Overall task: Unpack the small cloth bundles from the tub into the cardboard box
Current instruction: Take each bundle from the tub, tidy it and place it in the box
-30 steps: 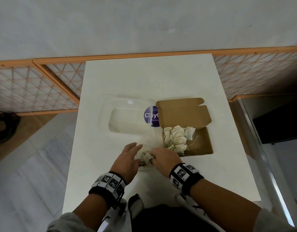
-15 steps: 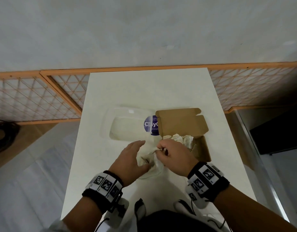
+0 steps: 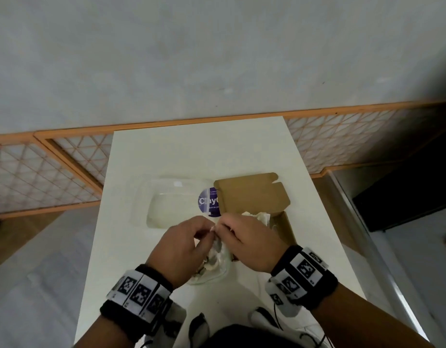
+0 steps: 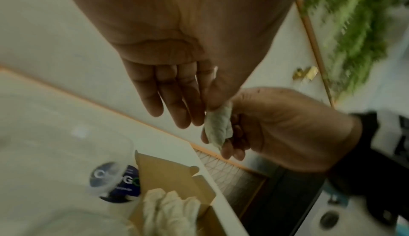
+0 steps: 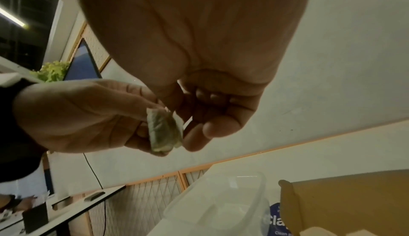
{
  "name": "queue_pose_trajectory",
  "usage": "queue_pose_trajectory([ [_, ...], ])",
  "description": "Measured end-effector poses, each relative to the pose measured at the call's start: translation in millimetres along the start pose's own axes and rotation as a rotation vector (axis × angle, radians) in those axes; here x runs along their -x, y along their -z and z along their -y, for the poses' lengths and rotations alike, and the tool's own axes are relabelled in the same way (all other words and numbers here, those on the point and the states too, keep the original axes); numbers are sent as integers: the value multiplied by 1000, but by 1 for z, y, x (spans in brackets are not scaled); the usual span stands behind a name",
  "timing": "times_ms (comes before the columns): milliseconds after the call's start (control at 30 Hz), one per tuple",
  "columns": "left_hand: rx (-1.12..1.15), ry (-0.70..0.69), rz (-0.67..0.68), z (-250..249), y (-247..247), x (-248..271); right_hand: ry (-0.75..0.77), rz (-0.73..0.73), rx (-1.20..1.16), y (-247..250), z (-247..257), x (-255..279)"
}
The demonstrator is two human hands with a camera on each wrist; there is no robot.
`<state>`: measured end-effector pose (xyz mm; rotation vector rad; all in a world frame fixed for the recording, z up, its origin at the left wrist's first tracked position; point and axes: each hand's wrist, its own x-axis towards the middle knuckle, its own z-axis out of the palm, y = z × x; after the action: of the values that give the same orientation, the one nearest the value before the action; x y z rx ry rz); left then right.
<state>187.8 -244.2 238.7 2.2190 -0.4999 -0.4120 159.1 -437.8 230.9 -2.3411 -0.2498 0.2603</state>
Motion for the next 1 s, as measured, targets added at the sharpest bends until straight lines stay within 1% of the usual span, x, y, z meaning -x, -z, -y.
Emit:
queue_pose_trajectory([
  [67,152,26,16,-8,3,2,15,-16,-41,5,4,1],
  [200,244,52,-28,-15,7,2,-8,-34,-172,17,10,5],
  [300,385,55,-43,-21,17,2,-36,-52,-275,34,17,8],
  [367,504,62,-35,-28,25,3,-27,-77,-347,45,22,9],
  [433,674,121,-9,-36,30,5,-23,-98,-407,53,26,9],
  [500,795,184,1,-43,34,6,-16,-110,-424,58,29,11],
  [567,790,193,-1,-49,36,7,-6,-109,-418,59,32,12],
  [733,665,70,12,-59,31,11,43,-107,-447,58,41,14],
  [867,540,-2,-31,-53,28,11,27,-120,-455,61,41,16],
  [1000,595,11,-31,-51,31,15,-8,-173,-468,67,39,18],
])
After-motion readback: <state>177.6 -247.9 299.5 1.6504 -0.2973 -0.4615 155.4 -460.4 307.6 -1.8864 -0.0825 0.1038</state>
